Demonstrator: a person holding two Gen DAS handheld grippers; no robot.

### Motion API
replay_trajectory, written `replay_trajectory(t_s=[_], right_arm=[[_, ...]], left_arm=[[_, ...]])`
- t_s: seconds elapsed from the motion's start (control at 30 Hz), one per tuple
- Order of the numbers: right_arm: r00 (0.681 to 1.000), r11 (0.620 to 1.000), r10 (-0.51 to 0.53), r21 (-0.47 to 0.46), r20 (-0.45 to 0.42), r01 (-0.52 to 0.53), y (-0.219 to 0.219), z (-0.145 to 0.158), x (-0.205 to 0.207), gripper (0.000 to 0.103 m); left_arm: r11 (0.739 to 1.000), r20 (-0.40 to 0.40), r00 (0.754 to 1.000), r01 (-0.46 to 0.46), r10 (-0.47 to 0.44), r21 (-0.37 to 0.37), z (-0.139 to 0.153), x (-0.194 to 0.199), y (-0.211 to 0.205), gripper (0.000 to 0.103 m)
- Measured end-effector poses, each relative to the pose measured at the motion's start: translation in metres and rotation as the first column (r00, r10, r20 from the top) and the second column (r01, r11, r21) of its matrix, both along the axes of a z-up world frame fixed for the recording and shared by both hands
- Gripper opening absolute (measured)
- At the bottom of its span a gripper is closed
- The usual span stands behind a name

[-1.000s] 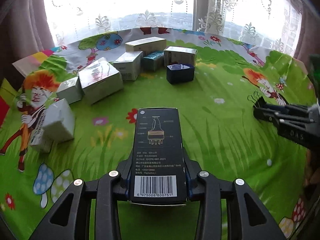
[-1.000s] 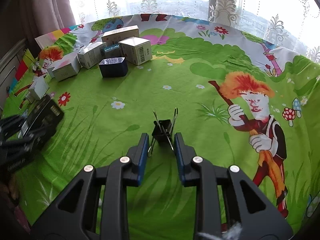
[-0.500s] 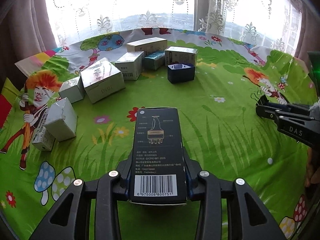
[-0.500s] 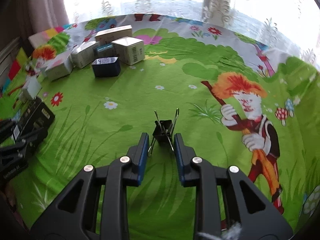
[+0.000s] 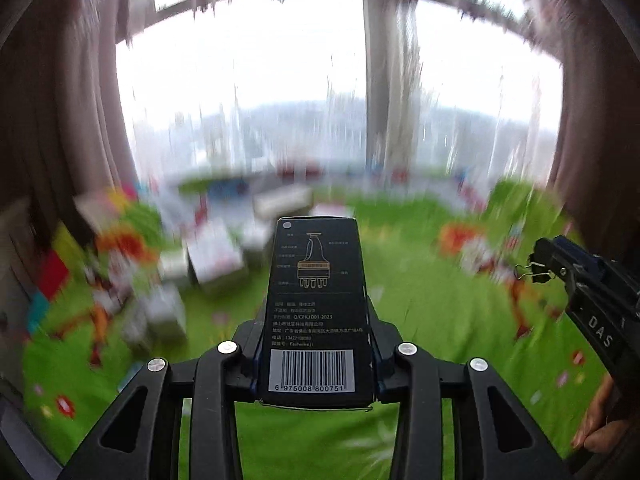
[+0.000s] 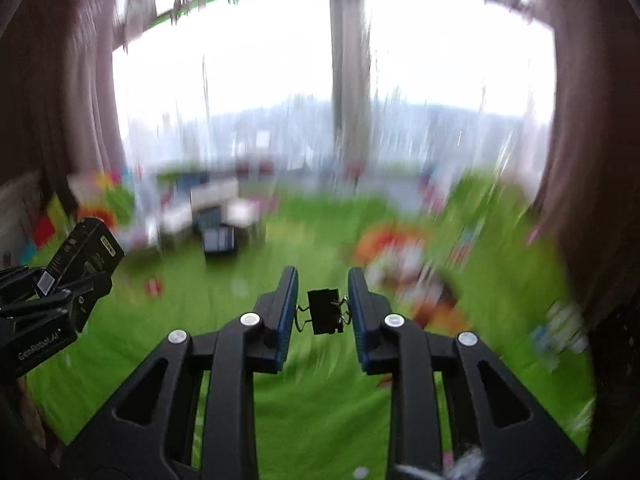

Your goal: Organize rigid objects

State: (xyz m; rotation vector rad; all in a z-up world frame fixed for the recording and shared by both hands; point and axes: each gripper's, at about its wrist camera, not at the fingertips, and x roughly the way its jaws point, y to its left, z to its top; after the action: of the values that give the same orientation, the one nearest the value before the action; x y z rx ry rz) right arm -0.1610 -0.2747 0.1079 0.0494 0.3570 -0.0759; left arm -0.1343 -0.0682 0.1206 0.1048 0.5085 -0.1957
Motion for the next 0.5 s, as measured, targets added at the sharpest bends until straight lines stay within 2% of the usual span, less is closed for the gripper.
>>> replay_trajectory(t_s=[0.07, 0.17, 0.37, 0.43, 0.5], right_arm=[[0.991, 0.999, -0.023, -0.024, 0.129, 0.027, 0.000, 0.025, -0.023, 0.030], [0.968, 0.998, -0.028, -0.048, 0.249, 0.042, 0.004, 0.050, -0.048, 0.030], [0.923, 0.995, -0.015, -0.081, 0.384, 0.050, 0.017, 0.076, -0.086, 0.030], [0.906, 0.994, -0.002, -0.101, 0.422, 0.049, 0.023, 0.085, -0.098, 0.030], [0.895, 0.992, 0.015, -0.121, 0.446, 0.043, 0.029, 0.092, -0.105, 0.030]], left_arm=[[1.000, 0.101, 0.995, 0.007, -0.007, -0.003, 0.023, -0.015, -0.005, 0.039], [1.000, 0.226, 0.974, 0.016, -0.012, -0.017, 0.049, -0.037, -0.008, 0.040], [0.999, 0.399, 0.917, 0.022, -0.007, -0.032, 0.077, -0.075, -0.008, 0.040], [0.999, 0.427, 0.904, 0.028, -0.013, -0.028, 0.082, -0.085, -0.008, 0.040], [0.999, 0.434, 0.901, 0.035, -0.015, -0.036, 0.085, -0.089, -0.005, 0.040]])
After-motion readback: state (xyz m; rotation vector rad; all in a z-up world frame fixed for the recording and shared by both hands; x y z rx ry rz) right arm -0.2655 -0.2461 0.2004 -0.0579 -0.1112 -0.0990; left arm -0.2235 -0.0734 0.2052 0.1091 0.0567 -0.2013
